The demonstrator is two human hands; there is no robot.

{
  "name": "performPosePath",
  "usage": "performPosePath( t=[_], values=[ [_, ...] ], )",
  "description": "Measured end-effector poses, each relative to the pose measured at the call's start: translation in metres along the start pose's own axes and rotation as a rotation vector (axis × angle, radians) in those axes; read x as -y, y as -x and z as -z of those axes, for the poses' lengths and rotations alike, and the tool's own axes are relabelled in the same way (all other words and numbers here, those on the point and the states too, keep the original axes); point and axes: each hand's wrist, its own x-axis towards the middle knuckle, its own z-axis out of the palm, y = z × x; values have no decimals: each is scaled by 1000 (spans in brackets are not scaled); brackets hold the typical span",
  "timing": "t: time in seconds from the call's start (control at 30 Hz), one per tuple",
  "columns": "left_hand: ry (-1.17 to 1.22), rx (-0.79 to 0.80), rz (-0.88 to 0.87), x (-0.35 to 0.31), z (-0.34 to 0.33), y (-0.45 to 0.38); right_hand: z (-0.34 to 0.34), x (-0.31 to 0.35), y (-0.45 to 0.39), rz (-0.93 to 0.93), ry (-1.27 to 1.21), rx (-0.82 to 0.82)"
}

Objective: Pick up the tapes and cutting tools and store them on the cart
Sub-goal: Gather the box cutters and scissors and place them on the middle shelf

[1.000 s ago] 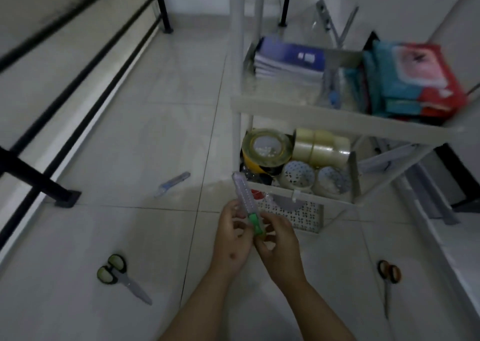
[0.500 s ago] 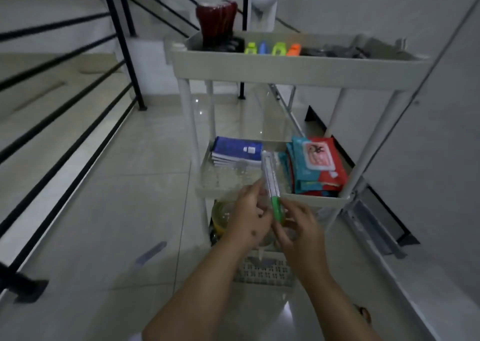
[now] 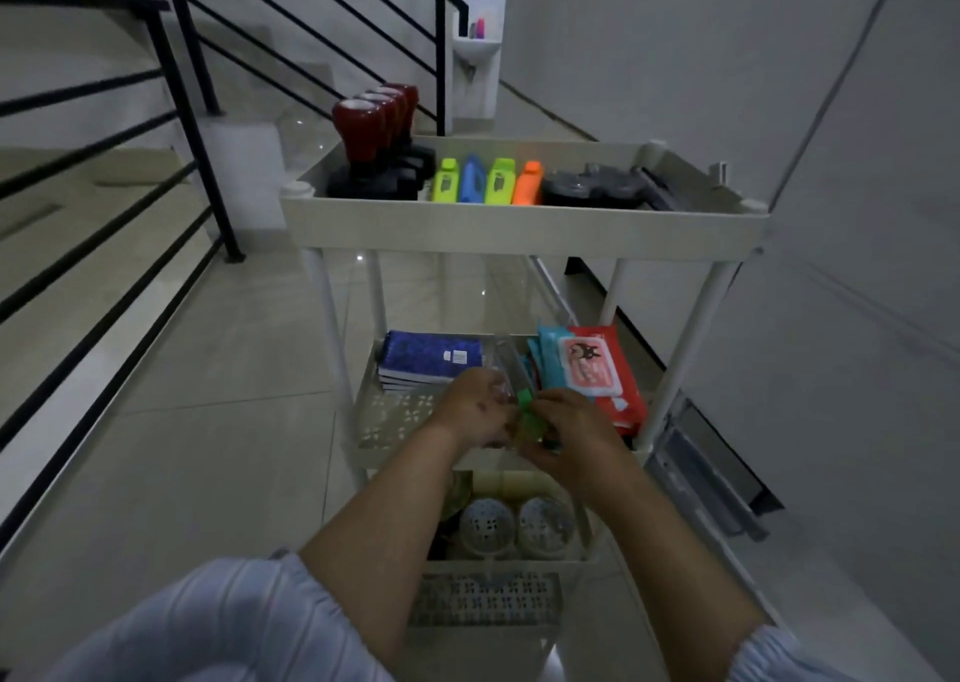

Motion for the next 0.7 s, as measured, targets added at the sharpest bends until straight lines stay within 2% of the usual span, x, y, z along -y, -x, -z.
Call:
performPosePath(
  t=[0.2, 0.27, 0.57, 0.7],
  values=[
    [-192, -55, 13, 11, -5, -18, -10, -3, -2, -56, 393, -86],
    [-208, -72, 12, 16, -6, -22, -14, -4, -4, -38, 432, -100],
    [-279, -126, -61, 32, -8, -30, -19, -6, -12, -106, 498, 19],
    [-459, -118, -105, 34, -5, -27, -27, -5, -14, -117, 543, 3]
  ],
)
